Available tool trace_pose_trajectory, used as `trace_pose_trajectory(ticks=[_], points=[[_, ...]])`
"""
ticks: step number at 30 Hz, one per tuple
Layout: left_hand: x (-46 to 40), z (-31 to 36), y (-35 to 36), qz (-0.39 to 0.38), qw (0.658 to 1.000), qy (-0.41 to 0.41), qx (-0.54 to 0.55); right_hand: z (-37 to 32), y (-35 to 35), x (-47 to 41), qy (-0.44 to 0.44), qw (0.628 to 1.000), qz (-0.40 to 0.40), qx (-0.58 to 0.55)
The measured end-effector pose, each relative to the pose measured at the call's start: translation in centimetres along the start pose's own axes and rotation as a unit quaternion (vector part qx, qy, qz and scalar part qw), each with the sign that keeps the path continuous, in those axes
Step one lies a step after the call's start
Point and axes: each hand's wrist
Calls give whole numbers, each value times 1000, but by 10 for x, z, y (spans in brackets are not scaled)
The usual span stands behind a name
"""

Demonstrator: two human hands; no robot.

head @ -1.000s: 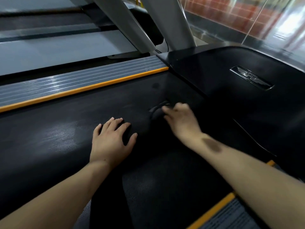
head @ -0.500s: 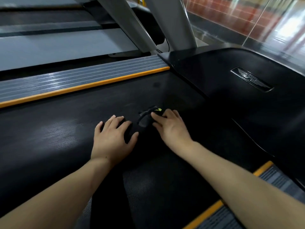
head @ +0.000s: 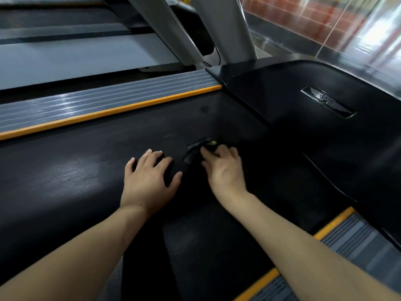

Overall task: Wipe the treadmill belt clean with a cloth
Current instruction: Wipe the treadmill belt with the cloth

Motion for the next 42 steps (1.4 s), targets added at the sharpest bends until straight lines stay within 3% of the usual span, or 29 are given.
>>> trace_pose_trajectory(ticks=[2, 4, 6, 8, 11, 13, 16, 18, 20, 24, 28, 30, 33, 37, 40, 42], points=[[0, -1, 0, -2, 1000, 2, -2, 8, -5, 1, -78, 996, -16, -49], [0, -1, 0, -1, 1000, 3, 0, 45, -8, -10, -102, 995, -13, -14], [1, 0, -1, 0, 1000, -1, 5, 99, -12, -26, -40, 998, 2, 54], [0, 1, -1, 0, 1000, -3, 5, 135, -20, -33, 81, 993, 21, 83], [1, 1, -2, -6, 1000, -1, 5, 113, -19, -26, 187, 977, 31, 94], [1, 0, -3, -4, 1000, 0, 8, 64, -15, -13, 147, 985, 28, 84], [2, 0, -4, 10, 1000, 14, 5, 6, -13, 17, 7, 1000, -1, -10], [4, 1, -6, 21, 999, 31, -1, 10, -19, 22, -60, 996, -27, -67], [4, 1, -7, 23, 999, 36, -3, 42, -22, 13, -70, 996, -24, -43], [4, 2, -12, -14, 999, 40, -16, 131, -38, -12, 108, 992, 27, 52], [21, 7, -18, -37, 998, 38, -18, 101, -39, -3, 196, 977, 19, 86], [37, 11, -21, -31, 999, 37, -13, 57, -35, 14, 156, 986, 12, 54], [63, 21, -23, -30, 999, 24, -11, 6, -34, 51, 20, 1000, -10, -15], [88, 31, -20, -40, 999, 5, 5, 34, -47, 45, -64, 997, -35, -4], [95, 35, -12, -44, 999, 5, 10, 113, -60, 21, 31, 992, -27, 116], [100, 36, -7, -33, 999, 3, 10, 147, -64, 19, 119, 983, 0, 137]])
Point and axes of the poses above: each hand's wrist, its own x-axis away from the middle knuckle, its own y-axis out of the palm, z = x × y, and after that the axes turned 4 degrees about -y, right-handed
